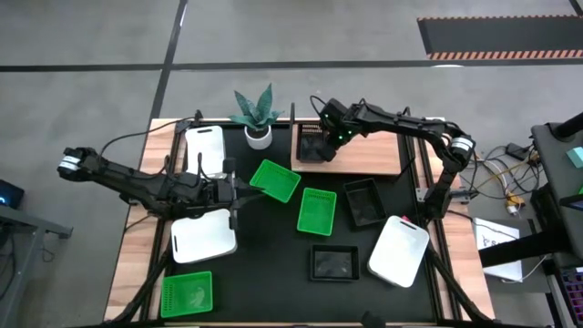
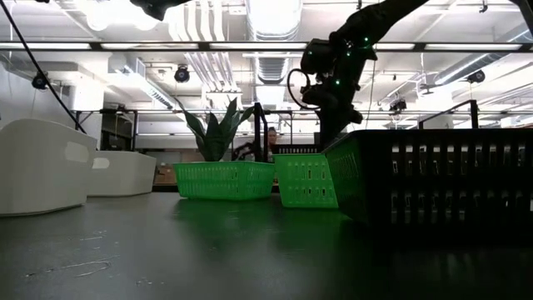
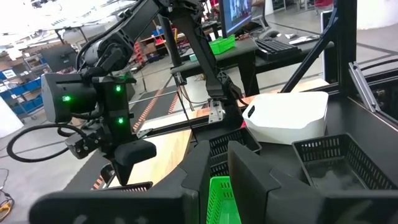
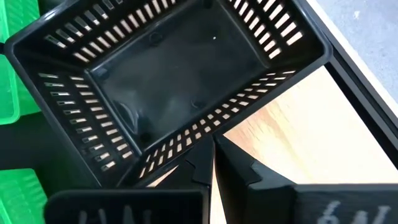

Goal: Stack baskets on shelf by color
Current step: Put the bottom left black bin on the shelf, then put the top right green bin on the shelf

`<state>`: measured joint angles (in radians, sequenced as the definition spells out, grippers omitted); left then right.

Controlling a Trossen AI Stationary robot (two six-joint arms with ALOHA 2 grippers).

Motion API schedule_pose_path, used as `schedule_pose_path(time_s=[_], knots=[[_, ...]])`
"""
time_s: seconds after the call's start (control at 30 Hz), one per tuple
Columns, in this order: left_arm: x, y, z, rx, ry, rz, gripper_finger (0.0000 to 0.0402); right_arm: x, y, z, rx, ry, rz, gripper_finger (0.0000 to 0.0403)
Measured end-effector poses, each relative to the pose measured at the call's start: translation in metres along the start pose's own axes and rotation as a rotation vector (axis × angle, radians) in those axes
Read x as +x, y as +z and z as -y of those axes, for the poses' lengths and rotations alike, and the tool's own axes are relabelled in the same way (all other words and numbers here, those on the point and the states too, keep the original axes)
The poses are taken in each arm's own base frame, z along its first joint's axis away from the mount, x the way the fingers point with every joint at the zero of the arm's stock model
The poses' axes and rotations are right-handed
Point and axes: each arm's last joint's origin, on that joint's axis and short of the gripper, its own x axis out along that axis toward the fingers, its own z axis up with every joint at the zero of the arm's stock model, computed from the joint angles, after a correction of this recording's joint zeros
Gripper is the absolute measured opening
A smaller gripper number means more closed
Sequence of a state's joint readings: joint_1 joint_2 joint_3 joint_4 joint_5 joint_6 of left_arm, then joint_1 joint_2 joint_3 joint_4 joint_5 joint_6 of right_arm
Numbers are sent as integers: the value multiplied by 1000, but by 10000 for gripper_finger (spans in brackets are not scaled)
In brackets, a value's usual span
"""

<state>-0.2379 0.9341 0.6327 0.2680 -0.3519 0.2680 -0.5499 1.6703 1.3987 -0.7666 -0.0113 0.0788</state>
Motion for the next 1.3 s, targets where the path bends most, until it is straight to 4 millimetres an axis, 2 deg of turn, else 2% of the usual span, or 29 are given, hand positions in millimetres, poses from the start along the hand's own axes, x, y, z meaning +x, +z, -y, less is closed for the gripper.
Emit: schedule_pose_path(time_s=[0.2, 0.37, 0.47, 0.63, 0.83, 0.97, 1.1, 1.3], knots=[[0, 0, 0, 0, 0, 0, 41, -6, 0, -1, -1, -1, 2, 9], [0, 0, 0, 0, 0, 0, 41, -39, 0, -18, -35, 22, 94, 9], [0, 0, 0, 0, 0, 1, 41, -58, -10, -37, -83, 51, 133, 9], [0, 0, 0, -1, 0, 1, 41, -89, -34, -82, -201, 88, 227, 9], [0, 0, 0, -19, 0, 1, 41, -105, -76, -136, -328, 107, 348, 9], [0, 0, 0, -32, 0, 0, 41, -108, -103, -168, -406, 174, 398, 9], [0, 0, 0, -32, 0, 0, 41, -99, -126, -195, -477, 231, 457, 9], [0, 0, 0, -34, -1, -1, 41, -72, -148, -215, -472, 273, 476, 9]])
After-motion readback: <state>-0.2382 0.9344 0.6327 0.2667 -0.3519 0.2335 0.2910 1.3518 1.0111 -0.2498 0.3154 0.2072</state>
